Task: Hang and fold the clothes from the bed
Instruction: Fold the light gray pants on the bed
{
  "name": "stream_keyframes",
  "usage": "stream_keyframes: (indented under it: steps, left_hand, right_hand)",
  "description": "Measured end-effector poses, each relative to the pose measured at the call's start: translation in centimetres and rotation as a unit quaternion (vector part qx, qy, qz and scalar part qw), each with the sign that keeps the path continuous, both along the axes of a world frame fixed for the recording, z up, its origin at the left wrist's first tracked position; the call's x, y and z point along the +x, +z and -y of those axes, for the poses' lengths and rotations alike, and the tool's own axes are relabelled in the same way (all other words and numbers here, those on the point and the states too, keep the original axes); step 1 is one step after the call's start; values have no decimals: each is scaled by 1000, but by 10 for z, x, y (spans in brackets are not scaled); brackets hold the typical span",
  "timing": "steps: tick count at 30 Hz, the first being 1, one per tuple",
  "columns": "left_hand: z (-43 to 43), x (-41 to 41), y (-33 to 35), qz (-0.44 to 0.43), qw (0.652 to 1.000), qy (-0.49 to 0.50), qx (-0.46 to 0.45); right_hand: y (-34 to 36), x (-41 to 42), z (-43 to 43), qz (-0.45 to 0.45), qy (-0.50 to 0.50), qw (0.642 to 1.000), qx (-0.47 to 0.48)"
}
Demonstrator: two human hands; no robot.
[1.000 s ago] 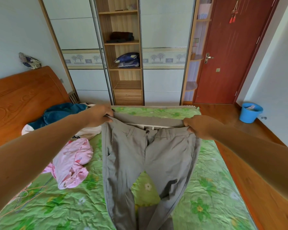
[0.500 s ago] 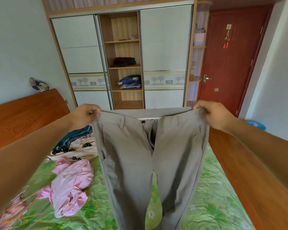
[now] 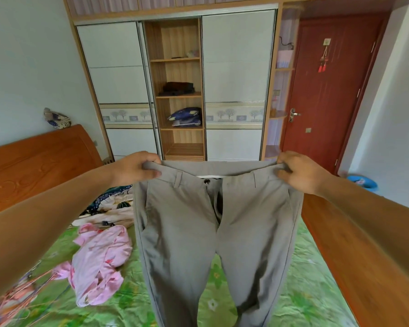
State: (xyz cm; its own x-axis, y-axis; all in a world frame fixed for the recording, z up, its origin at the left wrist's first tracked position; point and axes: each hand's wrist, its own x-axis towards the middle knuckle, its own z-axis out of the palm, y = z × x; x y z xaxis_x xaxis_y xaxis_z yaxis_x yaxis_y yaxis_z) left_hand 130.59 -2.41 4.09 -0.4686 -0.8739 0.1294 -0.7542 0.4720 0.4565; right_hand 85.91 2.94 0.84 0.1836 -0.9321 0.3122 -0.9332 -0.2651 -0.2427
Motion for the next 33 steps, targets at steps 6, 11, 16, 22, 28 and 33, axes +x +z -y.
stream_keyframes:
  steps: [6,11,16,22,28,33]
  left_hand:
    - [-4,-2,-6,77,984,-80,-138]
    - [-9,-6,5,143,944,-160,-249]
    - [-5,-15,3,157,965,-88,-190]
    - [2,-18,1,60,992,49,-98]
    - [-3,-47,4,-99,986,125,49]
    - [-27,-109,2,-258,948,82,166]
  right_hand:
    - [-10,-2,-2,-47,35,993,-106]
    - [-1,-3,-4,-62,39,989,-130]
    - [0,4,-4,-72,17,987,-139]
    - [1,12,1,38,-28,994,-100]
    - [18,49,5,322,-43,943,76]
    - [26,108,-9,477,-1,847,236]
